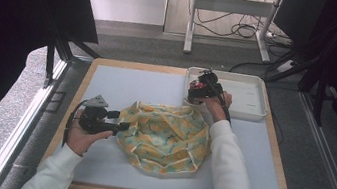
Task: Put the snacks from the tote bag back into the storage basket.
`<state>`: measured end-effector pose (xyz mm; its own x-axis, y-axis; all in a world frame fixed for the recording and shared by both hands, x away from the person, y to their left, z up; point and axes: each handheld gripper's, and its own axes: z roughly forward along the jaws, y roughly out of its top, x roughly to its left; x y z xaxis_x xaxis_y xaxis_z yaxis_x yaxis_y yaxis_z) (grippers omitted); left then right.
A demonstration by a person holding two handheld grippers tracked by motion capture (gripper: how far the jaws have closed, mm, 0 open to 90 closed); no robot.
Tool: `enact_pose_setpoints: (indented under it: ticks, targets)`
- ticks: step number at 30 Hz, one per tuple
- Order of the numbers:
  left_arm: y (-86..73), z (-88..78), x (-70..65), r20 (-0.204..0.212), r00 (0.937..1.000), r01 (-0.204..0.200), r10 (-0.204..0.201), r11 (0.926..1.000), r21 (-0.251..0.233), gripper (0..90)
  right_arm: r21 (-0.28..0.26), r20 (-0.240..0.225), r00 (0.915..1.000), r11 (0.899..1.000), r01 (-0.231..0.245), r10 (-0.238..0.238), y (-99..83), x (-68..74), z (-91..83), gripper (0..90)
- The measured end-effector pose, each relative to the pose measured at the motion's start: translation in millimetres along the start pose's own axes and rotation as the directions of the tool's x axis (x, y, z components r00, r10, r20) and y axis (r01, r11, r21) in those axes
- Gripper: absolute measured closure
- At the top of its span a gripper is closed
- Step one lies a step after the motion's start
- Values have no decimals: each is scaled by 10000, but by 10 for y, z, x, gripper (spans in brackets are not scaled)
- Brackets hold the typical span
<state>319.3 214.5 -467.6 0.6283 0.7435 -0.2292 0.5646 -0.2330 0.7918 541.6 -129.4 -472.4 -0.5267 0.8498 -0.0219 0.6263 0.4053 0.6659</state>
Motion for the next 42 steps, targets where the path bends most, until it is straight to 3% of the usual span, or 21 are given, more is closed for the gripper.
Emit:
enact_pose_setpoints:
  ticks: [6,11,21,31,37,42]
  targets:
    - [0,-8,3,-32,10000,1,-1,10000,-36,331,403,16,10000,9992,20,-21,-33,-8,76,237]
    - [5,-22,9,-49,10000,-16,16,10000,-69,330,-281,-24,9996,9992,-271,270,-16,-14,-1,154]
    - [21,-31,40,-65,10000,0,-1,9999,-126,329,-1241,-194,9992,9916,-357,336,18,15,-258,133]
    - [0,-38,89,-93,9999,112,-113,9999,-107,327,-1849,-951,9954,9827,-68,-110,-58,83,-479,177]
    - [-6,-87,110,-123,9995,297,-301,9992,-259,328,-2198,-1502,9878,9755,82,-422,-177,162,-678,202]
    - [-3,-88,107,-127,9995,292,-296,9992,-276,327,-2505,-1516,9833,9663,600,-1003,-365,245,-923,220]
